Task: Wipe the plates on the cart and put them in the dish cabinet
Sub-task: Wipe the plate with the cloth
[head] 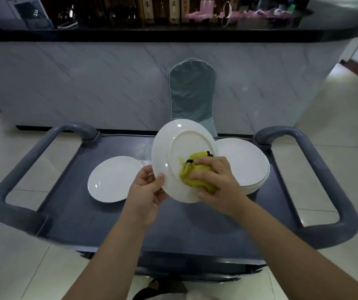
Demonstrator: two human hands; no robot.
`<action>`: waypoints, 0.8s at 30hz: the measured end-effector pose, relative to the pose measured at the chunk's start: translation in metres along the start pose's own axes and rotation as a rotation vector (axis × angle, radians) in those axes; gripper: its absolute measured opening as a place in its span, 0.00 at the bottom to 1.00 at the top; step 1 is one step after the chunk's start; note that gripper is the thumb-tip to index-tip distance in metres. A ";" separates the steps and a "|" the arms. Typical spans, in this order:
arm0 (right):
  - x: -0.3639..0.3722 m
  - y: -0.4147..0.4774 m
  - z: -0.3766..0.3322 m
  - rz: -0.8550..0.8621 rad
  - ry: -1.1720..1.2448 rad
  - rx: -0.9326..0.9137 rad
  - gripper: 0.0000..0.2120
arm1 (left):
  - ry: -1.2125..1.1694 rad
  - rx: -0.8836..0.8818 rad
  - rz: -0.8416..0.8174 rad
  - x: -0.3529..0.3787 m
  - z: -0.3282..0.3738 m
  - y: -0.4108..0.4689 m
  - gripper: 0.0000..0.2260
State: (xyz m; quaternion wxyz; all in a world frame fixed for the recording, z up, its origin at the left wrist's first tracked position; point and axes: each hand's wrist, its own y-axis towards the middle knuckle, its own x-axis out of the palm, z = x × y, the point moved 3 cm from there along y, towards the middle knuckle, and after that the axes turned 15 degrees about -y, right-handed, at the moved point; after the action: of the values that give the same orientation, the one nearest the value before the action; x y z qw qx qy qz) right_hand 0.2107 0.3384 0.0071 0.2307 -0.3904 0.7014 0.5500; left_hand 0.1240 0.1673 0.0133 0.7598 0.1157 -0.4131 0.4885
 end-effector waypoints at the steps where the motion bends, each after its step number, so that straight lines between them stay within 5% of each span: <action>1: -0.004 -0.003 0.016 0.031 -0.006 0.083 0.12 | 0.031 -0.005 -0.016 0.002 -0.001 -0.001 0.07; 6: -0.027 0.025 0.042 0.255 0.024 0.599 0.14 | 0.187 -0.051 -0.137 0.021 -0.022 -0.006 0.07; 12: -0.016 0.003 0.000 0.151 -0.055 0.269 0.13 | 0.155 -0.053 -0.099 0.042 -0.016 0.027 0.06; 16: -0.035 -0.031 0.044 0.171 0.043 0.570 0.12 | 0.315 -0.001 -0.122 0.076 -0.013 0.049 0.06; 19: -0.060 -0.054 0.068 0.222 0.062 0.789 0.15 | 0.503 0.176 -0.205 0.116 -0.012 0.069 0.08; 24: -0.084 -0.079 0.079 0.281 0.023 0.894 0.15 | 1.020 0.595 -0.455 0.166 -0.046 0.088 0.12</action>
State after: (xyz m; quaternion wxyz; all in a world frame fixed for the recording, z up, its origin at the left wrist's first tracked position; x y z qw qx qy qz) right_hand 0.3148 0.4309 0.0007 0.2918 -0.1598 0.9181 0.2154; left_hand 0.1043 0.3451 0.0869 0.8814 0.1595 0.1895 0.4023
